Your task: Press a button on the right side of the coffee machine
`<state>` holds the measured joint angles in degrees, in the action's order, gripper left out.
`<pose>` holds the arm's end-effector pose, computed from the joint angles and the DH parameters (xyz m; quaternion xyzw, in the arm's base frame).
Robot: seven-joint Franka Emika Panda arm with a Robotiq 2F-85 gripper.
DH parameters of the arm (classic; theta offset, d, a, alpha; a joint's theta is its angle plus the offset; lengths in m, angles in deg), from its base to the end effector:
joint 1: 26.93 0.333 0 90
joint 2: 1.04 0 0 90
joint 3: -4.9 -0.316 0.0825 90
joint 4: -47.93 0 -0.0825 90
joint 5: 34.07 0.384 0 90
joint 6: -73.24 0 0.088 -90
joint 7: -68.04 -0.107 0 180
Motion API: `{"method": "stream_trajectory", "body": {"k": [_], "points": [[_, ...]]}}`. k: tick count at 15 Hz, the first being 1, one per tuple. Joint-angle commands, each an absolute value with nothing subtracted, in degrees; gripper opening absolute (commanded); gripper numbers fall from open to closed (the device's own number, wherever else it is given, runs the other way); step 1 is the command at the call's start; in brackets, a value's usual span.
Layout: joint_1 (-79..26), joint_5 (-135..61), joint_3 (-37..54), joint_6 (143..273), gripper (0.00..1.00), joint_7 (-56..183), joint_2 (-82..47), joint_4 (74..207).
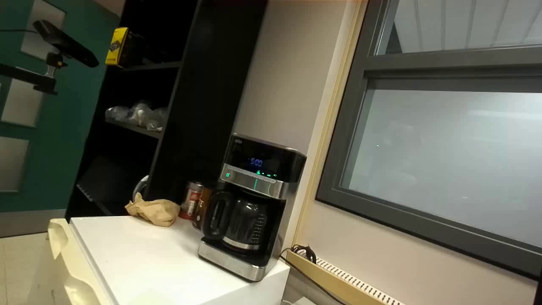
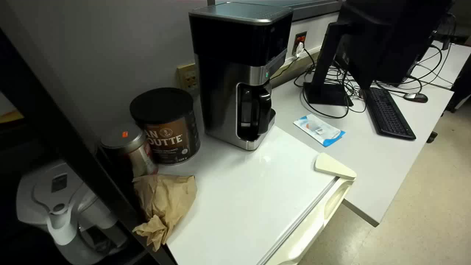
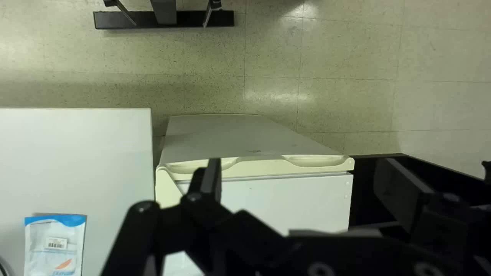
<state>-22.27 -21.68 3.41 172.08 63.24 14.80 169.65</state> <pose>0.4550 0.0698 0.5187 -0.9928 0.0121 0.0704 0.0956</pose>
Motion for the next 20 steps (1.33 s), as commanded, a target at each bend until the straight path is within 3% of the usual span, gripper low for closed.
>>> {"method": "stream_trajectory", "body": {"k": [1,9,20], "points": [[-23.0,-21.5,2.8,171.9,1.00,63.4,14.8,169.5],[-23.2,-22.3,2.7,172.6,1.00,63.1,14.1,169.7],[-24.1,-43.6,1.8,194.9,1.00,65.6,4.9,172.8]]}}
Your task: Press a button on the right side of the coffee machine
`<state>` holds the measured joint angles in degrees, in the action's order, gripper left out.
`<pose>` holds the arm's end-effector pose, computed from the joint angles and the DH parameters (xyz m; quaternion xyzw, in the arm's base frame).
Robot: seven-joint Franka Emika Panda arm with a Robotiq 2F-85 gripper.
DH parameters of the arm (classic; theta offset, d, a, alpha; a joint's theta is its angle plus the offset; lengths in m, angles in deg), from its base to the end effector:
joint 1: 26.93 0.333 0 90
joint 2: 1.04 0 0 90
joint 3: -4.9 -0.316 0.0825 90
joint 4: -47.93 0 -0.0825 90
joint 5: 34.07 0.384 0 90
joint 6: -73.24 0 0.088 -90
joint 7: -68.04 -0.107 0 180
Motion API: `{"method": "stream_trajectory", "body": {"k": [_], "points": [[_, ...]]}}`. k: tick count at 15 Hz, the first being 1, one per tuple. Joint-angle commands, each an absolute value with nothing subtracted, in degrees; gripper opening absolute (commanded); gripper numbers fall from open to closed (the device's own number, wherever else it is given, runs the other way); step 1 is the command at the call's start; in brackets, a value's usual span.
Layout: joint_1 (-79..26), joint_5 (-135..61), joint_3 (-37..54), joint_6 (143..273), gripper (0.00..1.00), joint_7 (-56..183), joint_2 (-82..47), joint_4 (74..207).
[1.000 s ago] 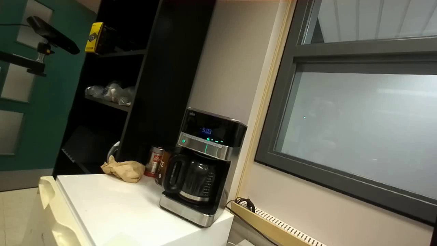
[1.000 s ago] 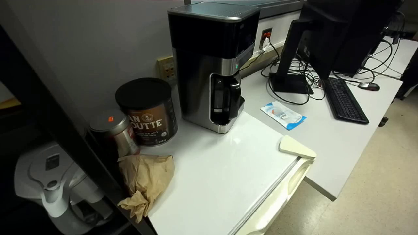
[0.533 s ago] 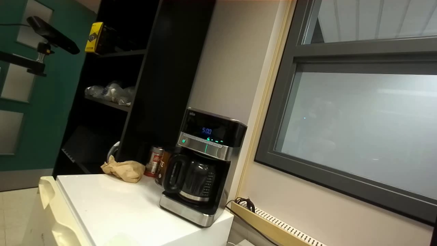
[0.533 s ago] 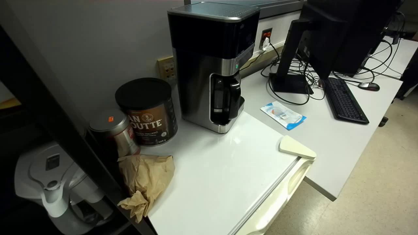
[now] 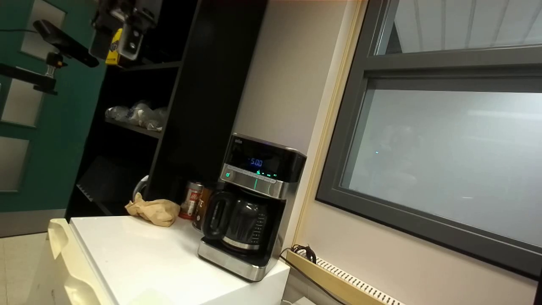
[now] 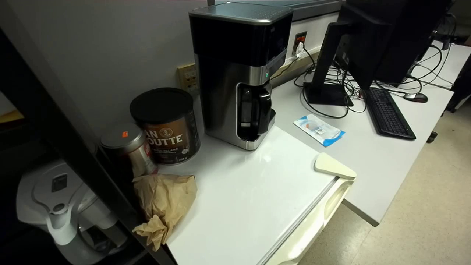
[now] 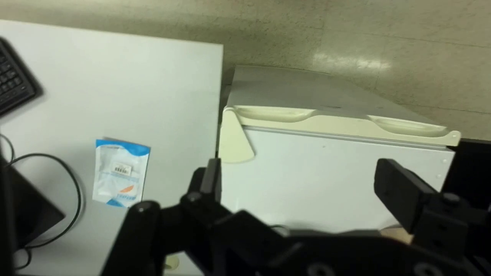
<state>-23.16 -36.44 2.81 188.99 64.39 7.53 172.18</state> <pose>0.5020 0.0496 0.4588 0.9994 0.0281 0.0023 0.0212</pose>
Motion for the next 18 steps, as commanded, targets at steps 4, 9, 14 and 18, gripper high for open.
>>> {"method": "stream_trajectory", "body": {"k": [4,9,14,18], "points": [[-24.6,-55.7,2.5,204.3,1.00,67.3,1.5,174.4],[-26.3,-69.9,4.2,217.0,1.00,70.0,-2.6,175.2],[-28.5,-78.1,6.7,234.4,0.73,75.6,-8.0,173.8],[-30.5,-77.4,6.8,244.4,0.43,79.6,-13.6,171.0]]}}
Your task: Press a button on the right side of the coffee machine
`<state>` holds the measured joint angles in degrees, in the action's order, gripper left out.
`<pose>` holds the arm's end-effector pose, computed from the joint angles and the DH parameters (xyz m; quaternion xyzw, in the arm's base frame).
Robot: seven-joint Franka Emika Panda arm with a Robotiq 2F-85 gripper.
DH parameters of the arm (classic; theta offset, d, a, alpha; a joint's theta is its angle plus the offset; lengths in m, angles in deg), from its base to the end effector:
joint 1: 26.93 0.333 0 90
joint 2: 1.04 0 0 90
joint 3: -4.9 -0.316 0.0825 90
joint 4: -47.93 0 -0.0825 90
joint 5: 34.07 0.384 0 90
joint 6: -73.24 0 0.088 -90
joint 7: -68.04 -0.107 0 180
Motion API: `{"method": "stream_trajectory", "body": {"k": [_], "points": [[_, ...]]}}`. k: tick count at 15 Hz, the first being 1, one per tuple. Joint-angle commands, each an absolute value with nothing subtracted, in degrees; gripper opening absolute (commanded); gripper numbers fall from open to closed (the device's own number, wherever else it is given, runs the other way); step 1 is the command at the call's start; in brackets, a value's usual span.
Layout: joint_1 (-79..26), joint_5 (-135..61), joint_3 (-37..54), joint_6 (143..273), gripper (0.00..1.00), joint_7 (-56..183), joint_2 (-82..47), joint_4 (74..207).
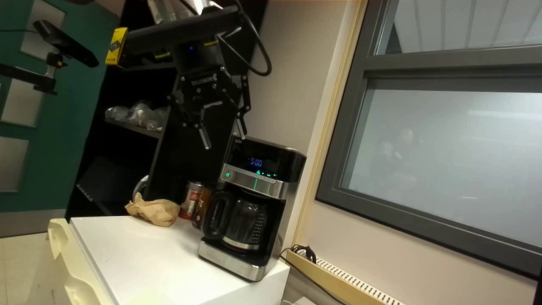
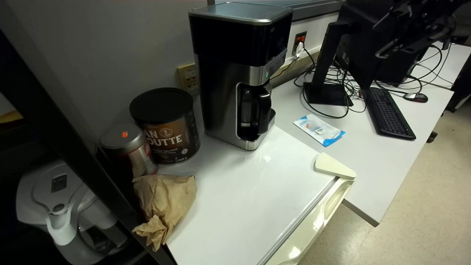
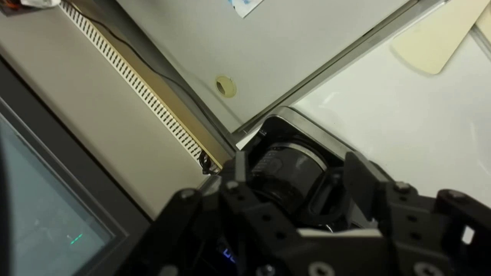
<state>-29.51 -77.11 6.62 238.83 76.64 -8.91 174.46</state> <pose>0.5781 -0.0031 0.3676 0.8830 0.3517 0.2271 0.2121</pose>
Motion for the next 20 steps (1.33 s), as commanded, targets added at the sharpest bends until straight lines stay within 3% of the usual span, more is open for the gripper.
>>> {"method": "stream_trajectory", "body": {"k": [1,6,20], "points": [[-30.9,-77.3,6.7,246.0,0.35,80.0,-14.8,170.2],[-32.5,-75.6,5.0,253.7,0.00,81.7,-22.2,164.7],[-31.4,-59.8,2.0,252.7,0.00,89.2,-37.7,146.0]]}}
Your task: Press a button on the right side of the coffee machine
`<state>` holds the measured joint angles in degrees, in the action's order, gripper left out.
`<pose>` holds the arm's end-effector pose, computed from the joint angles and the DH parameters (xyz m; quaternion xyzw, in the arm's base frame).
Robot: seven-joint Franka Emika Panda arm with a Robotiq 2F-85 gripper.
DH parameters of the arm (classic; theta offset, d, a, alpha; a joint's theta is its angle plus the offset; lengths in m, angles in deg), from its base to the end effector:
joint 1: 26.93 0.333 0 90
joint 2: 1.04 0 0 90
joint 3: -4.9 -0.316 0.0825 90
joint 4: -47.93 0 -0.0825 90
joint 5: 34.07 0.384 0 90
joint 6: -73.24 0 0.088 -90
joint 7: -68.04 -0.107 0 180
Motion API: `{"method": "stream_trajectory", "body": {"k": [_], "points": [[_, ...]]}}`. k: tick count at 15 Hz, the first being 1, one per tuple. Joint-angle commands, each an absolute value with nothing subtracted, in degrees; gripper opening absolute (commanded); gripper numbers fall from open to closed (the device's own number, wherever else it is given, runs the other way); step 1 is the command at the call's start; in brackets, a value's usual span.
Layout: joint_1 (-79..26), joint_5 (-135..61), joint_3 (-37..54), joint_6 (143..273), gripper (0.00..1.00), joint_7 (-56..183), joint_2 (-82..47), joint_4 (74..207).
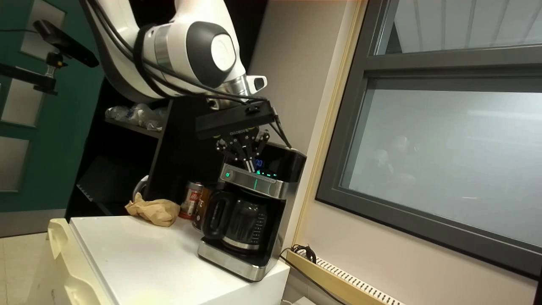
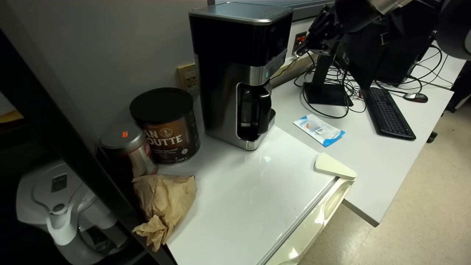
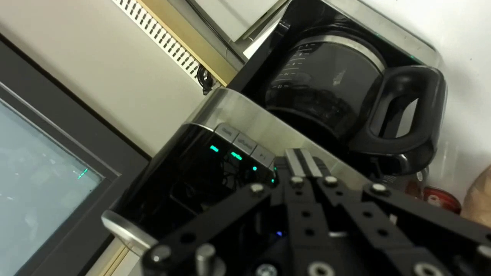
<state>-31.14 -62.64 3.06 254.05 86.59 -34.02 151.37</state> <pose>0.6968 0.0108 0.3104 0.8581 0.3484 0.3468 0.1485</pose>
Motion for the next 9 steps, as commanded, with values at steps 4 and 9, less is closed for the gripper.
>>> {"method": "stream_trajectory", "body": {"k": [4,9], "points": [[-33.3,-61.3,-0.3,251.6,0.00,88.5,-40.3,142.6],[-34.5,-61.3,-2.1,249.8,0.00,88.5,-42.7,139.0]]}}
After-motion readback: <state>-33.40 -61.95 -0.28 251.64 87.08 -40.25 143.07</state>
